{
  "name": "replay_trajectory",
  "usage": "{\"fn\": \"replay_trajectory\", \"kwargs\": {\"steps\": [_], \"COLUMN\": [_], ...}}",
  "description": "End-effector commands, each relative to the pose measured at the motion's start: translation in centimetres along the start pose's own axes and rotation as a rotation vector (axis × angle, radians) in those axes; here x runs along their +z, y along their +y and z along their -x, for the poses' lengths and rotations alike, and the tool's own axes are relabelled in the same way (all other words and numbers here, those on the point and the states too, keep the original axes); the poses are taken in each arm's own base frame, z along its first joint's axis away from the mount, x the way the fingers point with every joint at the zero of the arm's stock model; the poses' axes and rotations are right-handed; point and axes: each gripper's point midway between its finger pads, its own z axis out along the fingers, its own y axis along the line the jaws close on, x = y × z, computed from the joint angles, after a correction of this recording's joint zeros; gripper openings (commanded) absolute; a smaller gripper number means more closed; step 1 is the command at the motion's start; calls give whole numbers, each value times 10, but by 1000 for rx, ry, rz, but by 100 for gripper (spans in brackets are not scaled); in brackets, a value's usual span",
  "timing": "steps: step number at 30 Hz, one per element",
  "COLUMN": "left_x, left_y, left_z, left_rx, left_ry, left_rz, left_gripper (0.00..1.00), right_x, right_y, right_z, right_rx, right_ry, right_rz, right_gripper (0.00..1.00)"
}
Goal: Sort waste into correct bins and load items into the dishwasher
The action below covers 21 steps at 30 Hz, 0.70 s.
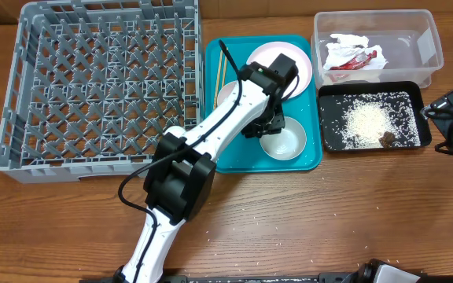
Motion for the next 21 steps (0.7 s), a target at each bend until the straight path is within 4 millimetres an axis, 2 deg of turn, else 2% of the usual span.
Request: {"fn": "replay_trajectory", "kwargs": {"steps": [1, 3, 6, 12, 13, 14, 15, 18, 21], "left_x": [11, 11, 17, 43, 46, 47, 46, 41, 14], "left_y": [1, -4, -5, 10, 13, 14, 13, 10, 5], "left_z": [-2, -3, -4, -18, -20, -21, -21, -18, -9], "left_rx": [13, 23, 35, 40, 40, 40, 39, 37, 79], "left_ry": [-19, -29, -46, -3, 4, 7, 4, 1, -16], "left_rz": [46, 40, 50, 92, 100, 103, 99, 86, 66], "left_gripper": [37, 32, 34, 31, 22, 8, 4, 4, 4], "right_x": [-2, -2, -2, -2, -2, -2, -2, -2, -2], "right_y": [-1, -1, -1, -1, -1, -1, -1, -1, -1], "right_z": [6, 6, 6, 6, 6, 6, 6, 6, 6], "right_rx": [9, 9, 9, 9, 9, 9, 9, 9, 9], "right_ry": [-21, -21, -21, -21, -21, -21, -21, -21, -21], "right_rz": [-8, -8, -8, -8, -8, -8, -8, -8, -8], "right_gripper": [100, 100, 100, 100, 100, 100, 100, 100, 100]}}
